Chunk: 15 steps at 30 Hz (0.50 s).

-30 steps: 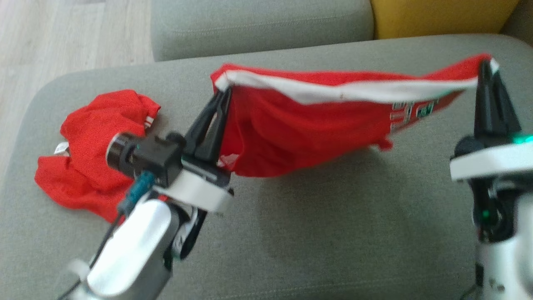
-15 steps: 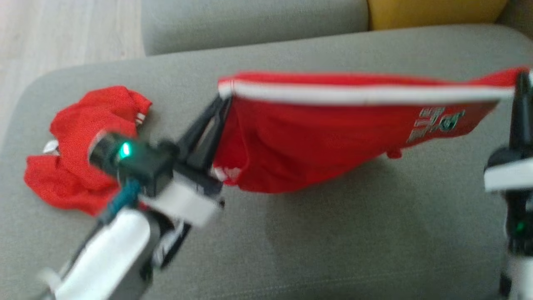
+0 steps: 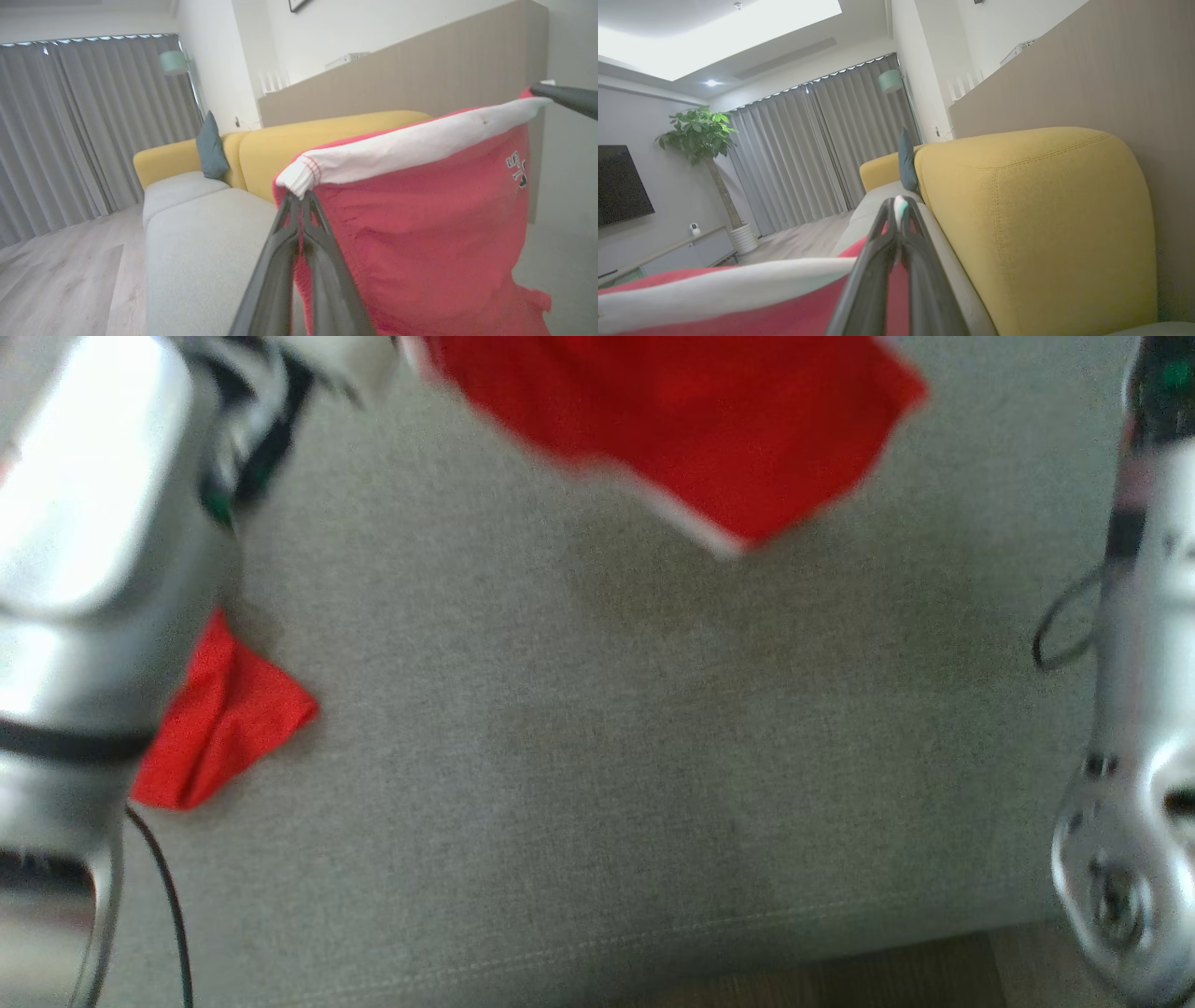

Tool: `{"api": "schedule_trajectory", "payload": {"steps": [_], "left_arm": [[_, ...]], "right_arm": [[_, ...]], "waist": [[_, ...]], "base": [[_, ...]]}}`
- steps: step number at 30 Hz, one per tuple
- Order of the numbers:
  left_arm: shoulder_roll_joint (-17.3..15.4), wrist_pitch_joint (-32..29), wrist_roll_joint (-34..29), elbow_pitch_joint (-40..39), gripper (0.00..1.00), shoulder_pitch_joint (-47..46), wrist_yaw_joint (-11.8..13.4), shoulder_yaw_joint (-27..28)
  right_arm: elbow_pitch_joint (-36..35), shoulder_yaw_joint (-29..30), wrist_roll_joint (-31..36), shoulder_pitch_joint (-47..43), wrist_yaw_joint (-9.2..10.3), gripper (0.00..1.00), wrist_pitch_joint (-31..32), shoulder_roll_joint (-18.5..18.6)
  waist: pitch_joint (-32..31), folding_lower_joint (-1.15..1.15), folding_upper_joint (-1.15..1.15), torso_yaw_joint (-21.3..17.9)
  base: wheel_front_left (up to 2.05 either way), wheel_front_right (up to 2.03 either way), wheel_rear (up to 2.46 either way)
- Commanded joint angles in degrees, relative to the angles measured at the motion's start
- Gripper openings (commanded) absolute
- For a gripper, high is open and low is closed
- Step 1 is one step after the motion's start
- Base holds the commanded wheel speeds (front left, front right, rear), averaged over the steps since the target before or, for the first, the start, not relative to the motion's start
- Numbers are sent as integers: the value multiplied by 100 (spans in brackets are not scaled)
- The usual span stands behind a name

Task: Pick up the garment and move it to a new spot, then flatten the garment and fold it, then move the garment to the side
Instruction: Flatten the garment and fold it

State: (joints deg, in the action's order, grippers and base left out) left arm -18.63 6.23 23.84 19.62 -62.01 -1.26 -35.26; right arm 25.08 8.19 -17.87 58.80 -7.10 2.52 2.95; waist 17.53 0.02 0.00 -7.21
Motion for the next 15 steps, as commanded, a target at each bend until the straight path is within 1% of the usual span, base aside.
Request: {"api": "schedule_trajectory", "payload": {"steps": [1,4,8,12,15], "left_arm": [[-123,156,-43,66,0,-451,-34,320],[0,525,-112,640,0,-882,-43,401],[195,802,-145,1057,0,-1066,-31,491],[352,869,-269,1176,0,-759,-101,425],[414,873,-438,980,0,-267,-147,407]], "right_arm": [[79,-105,-71,377,-39,0,-222,-7],[826,-140,-205,936,-39,0,-810,-7],[1523,-281,-516,1249,-39,0,-1440,-7],[1937,-568,-820,1025,-39,0,-1671,-7],[2136,-792,-918,611,-39,0,-1721,-7]], "waist": [[276,-2,0,-79],[365,-2,0,-80],[482,-2,0,-39],[550,-2,0,15],[513,-2,0,56]], "base": [[0,0,0],[0,0,0],[0,0,0],[0,0,0],[0,0,0]]}}
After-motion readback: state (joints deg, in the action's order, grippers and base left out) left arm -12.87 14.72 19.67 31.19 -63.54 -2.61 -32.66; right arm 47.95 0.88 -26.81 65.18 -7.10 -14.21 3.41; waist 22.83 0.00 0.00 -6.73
